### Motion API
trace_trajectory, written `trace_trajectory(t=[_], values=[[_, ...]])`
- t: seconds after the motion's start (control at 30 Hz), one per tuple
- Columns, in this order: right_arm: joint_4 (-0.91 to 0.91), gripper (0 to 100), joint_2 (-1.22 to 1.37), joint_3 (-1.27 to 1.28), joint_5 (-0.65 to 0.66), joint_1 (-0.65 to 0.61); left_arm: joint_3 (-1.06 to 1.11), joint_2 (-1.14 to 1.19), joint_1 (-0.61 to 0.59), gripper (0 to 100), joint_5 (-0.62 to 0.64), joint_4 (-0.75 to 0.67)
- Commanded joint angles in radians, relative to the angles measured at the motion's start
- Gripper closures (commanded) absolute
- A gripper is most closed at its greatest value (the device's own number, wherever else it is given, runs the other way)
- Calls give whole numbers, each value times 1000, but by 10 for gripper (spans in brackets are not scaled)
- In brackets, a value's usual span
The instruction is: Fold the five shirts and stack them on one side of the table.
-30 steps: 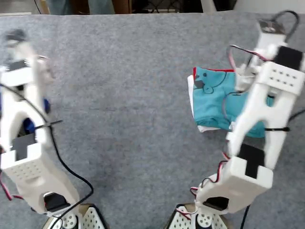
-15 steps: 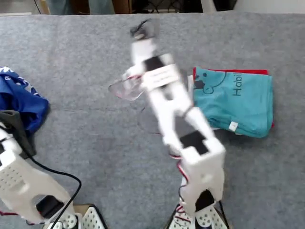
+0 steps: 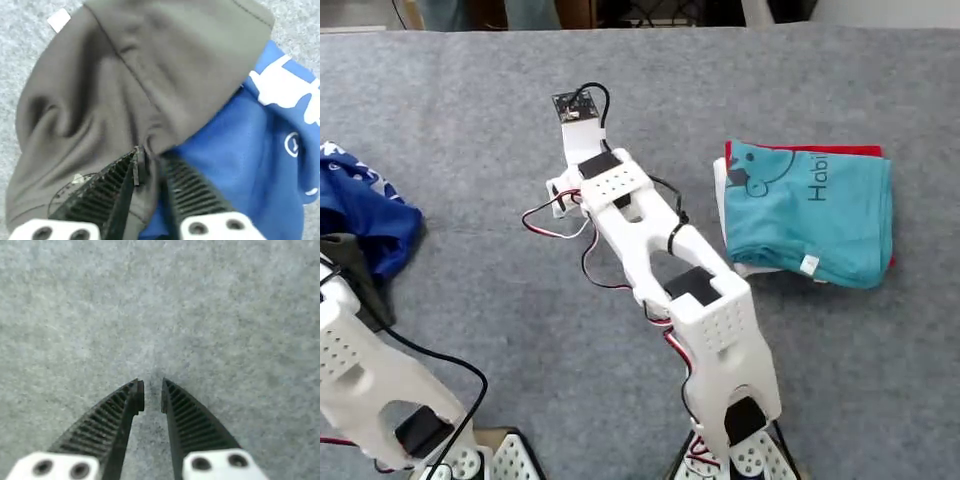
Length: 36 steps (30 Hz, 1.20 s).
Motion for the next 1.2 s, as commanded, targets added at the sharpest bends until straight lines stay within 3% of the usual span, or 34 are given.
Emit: trace_trajectory(t=[0.0,0.23,0.57,0.77,0.93,1.17], values=[[-9,924,-8,-47,-9,21,-38,-12,1,967,49,-6],[-11,924,-1,-50,-8,23,-38,-12,13,971,75,-6],[-38,924,1,-50,-6,23,33,-124,128,971,75,103],[-75,924,1,-50,-9,55,231,-284,223,971,71,58],[-91,924,2,-76,-11,140,510,-482,340,971,61,-64],[-124,924,2,-76,-11,229,928,-750,599,971,-91,-290]])
